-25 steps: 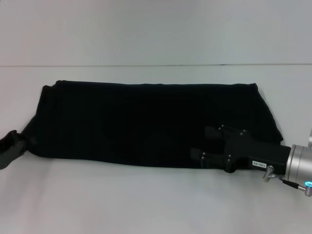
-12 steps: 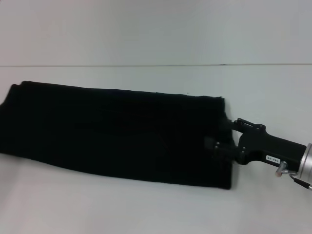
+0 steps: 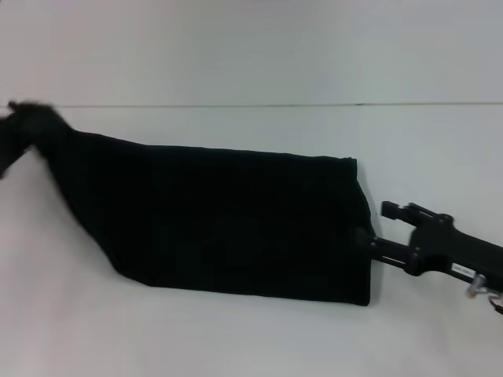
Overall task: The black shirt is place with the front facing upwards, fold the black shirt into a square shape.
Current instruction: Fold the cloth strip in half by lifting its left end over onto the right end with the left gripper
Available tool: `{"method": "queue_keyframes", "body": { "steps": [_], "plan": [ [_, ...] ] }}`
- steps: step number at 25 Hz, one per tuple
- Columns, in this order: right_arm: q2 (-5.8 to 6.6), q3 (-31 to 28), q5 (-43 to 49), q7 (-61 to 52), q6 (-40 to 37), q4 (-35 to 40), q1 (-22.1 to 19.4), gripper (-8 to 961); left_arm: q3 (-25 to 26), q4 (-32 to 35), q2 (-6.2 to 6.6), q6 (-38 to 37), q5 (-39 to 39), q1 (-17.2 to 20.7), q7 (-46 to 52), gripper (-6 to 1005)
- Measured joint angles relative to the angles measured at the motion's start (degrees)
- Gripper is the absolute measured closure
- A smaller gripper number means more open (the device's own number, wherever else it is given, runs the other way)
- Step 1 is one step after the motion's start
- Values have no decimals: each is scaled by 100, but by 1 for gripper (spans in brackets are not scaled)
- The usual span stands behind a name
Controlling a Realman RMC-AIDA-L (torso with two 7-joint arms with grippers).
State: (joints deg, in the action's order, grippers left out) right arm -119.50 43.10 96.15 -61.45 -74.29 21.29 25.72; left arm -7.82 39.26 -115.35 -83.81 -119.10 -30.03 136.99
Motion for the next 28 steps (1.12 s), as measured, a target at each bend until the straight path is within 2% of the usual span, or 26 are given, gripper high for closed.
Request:
{"method": "queue_keyframes", "body": {
  "steps": [3,6,7,8,10,12,15,20,23,28],
  "plan": [
    [22,-170,0,0,-82,1,-174,116,-408,-233,-125,-69,341,-427,-26,973],
    [54,-318,-1,1,-209,8,-366,116,-844,-366,-385,-4,590,-939,-143,973],
    [59,-362,-1,1,-249,9,-416,116,-982,-398,-497,32,620,-1118,-207,973],
    [67,-407,0,1,-278,9,-472,116,-1156,-438,-661,104,638,-1344,-300,973],
    [79,-525,1,1,-390,9,-574,116,-1388,-535,-804,208,654,-1520,-425,973],
    [84,-600,5,1,-491,9,-635,116,-1760,-928,-907,401,755,-1687,-695,973],
    [91,-678,7,1,-701,14,-726,116,-2112,-2016,-907,764,1004,-1803,-1309,973],
    [94,-737,40,-4,-814,31,-755,116,-2154,-3481,-928,1379,1057,-1712,-2503,973],
    [94,-739,42,-5,-751,34,-737,116,-2106,-3795,-929,1539,1058,-1631,-2795,972],
    [79,-748,30,-7,-689,34,-696,117,-2085,-3857,-929,1529,1072,-1644,-2830,948]
  ]
}}
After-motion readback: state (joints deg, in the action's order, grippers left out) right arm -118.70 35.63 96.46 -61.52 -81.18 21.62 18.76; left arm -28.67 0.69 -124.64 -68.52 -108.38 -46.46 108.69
